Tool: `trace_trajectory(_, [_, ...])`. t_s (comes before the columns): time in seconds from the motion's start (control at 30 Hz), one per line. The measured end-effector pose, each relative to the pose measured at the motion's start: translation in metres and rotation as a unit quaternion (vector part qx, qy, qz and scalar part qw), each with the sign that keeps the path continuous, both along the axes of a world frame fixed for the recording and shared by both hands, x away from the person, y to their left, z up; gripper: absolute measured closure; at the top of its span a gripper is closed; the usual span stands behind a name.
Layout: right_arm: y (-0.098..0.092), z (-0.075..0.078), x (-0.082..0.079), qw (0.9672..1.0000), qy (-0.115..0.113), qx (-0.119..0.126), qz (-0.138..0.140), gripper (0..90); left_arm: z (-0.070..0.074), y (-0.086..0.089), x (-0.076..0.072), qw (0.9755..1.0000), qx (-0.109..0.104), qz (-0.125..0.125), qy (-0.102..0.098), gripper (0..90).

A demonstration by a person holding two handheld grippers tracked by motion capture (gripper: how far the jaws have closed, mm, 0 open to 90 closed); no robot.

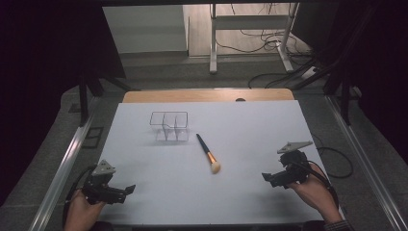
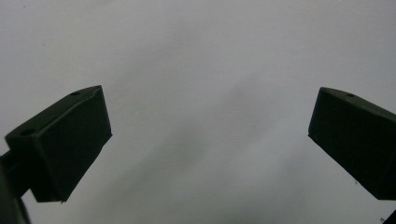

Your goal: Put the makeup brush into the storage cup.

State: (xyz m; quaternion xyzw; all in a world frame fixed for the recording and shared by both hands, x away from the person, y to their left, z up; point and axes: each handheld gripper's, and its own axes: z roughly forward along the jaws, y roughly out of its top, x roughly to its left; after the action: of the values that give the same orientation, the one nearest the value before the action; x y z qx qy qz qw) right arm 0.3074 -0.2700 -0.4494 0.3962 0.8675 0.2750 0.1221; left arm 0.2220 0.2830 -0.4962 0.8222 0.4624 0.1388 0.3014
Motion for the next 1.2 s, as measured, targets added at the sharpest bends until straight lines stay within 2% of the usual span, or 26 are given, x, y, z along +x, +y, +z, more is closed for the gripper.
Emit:
trace_trajectory(0.2, [0.001,0.000,0.006,0.9996,0.021,0.015,-0.013,0.0,-0.001,-0.002,0.000,1.0000,0.006,-0.003,0.001,0.0])
trace_trajectory(0.97, [0.029,0.002,0.032,0.9992,0.036,-0.012,0.010,0.0,-0.001,-0.001,0.000,1.0000,0.002,-0.005,0.001,0.0])
trace_trajectory(1.2, [0.037,0.002,0.039,0.9991,0.037,-0.010,0.019,0.0,-0.001,-0.001,0.000,1.0000,0.001,-0.006,0.002,0.0])
